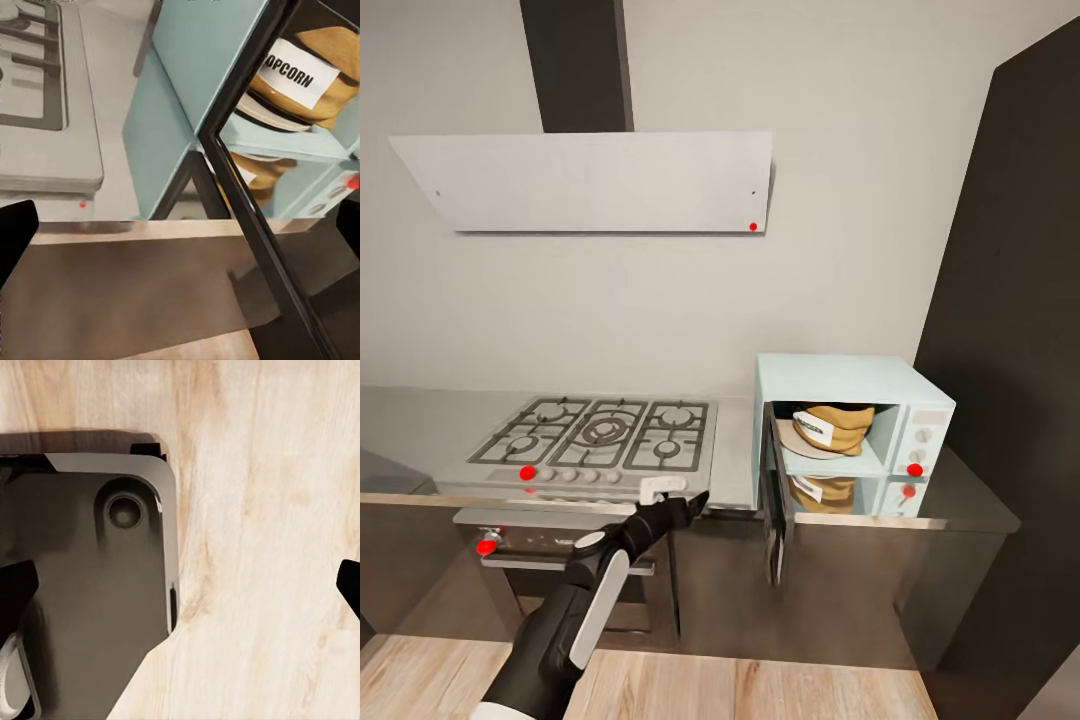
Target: In the kitchen, take the popcorn bag from the countertop, put it into the microwave, and heat it until the popcorn is cooked so the cooked popcorn ends up inside the bag.
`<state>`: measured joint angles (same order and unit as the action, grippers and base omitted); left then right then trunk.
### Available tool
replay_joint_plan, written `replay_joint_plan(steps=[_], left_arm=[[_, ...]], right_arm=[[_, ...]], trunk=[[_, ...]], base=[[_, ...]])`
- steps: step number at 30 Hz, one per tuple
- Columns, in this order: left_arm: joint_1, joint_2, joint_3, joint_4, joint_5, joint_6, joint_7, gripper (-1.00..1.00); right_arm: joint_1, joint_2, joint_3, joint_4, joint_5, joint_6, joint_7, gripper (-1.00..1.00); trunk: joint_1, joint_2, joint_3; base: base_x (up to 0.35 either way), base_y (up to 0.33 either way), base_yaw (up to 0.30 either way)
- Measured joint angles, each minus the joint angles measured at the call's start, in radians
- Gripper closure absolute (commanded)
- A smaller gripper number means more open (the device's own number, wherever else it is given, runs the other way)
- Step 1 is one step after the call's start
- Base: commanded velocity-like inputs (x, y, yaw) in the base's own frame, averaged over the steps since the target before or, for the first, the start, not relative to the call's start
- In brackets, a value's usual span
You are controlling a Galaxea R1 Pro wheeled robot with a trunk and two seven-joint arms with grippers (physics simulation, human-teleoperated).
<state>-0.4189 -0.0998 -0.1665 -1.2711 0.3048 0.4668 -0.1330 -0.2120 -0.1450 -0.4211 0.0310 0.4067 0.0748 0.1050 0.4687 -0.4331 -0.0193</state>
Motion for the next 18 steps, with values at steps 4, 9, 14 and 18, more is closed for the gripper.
replay_joint_plan(steps=[4,9,14,18], left_arm=[[0.000,-0.001,-0.008,-0.005,-0.001,0.002,0.007,-1.00],[0.000,0.000,-0.010,-0.001,-0.001,0.001,0.007,-1.00],[0.000,0.000,-0.011,0.001,-0.002,0.000,0.007,-1.00],[-0.001,-0.001,-0.012,0.000,-0.002,0.000,0.006,-1.00]], right_arm=[[0.000,0.001,0.000,0.000,0.000,0.000,0.000,-1.00],[0.000,0.002,-0.003,0.001,-0.008,0.000,0.000,-1.00],[0.000,0.003,-0.008,0.001,-0.014,0.002,0.000,-1.00],[0.001,0.002,-0.010,0.001,-0.029,0.003,-0.001,-1.00]], trunk=[[0.000,0.000,0.000],[0.000,0.000,0.001],[0.000,0.000,0.003],[0.000,0.000,0.006]], base=[[0.000,0.000,0.000],[0.132,0.000,-0.073],[0.189,0.000,-0.243],[0.017,0.000,-0.258]])
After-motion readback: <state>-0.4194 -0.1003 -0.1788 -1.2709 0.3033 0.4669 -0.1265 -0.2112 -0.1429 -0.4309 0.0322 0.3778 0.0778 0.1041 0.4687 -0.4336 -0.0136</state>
